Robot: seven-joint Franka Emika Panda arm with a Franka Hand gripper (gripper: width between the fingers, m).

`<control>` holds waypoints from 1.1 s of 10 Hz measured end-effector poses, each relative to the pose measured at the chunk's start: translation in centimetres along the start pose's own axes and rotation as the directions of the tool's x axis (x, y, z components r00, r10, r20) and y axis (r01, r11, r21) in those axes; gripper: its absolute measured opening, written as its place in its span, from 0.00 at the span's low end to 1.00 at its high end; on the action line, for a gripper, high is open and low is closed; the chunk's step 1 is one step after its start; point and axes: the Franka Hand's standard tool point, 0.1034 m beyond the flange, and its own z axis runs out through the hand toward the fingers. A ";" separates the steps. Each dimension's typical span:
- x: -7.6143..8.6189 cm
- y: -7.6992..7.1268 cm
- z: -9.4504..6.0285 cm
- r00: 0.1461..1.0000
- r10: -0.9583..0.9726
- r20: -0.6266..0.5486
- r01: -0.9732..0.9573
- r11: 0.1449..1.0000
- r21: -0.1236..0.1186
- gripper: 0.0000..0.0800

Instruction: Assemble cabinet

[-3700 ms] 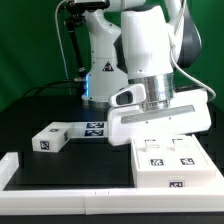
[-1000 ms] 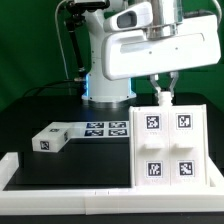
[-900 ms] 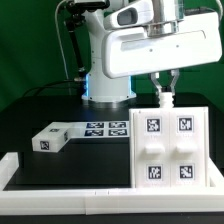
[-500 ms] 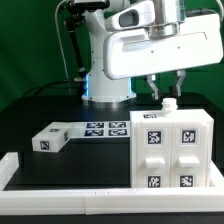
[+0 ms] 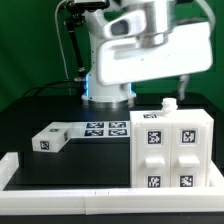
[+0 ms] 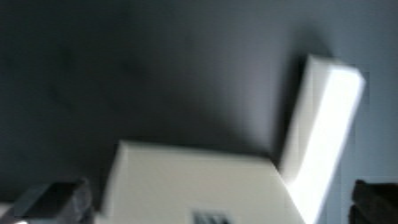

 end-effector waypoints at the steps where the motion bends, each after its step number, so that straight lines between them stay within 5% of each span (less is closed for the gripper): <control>1: -2.1 1.7 0.5 1.000 0.018 0.015 -0.018 1.000 -0.009 0.98; 4: -6.6 7.8 1.6 0.999 0.018 0.041 -0.017 0.999 -0.032 1.00; 6: -7.8 11.5 1.3 0.999 0.008 0.043 -0.007 0.999 -0.037 1.00; 11: -7.6 10.7 1.5 0.999 -0.002 0.046 0.004 0.999 -0.034 1.00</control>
Offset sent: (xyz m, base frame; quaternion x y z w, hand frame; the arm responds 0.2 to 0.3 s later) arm -0.0498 -0.0888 -0.0138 -0.0179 -0.0058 0.0202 0.9996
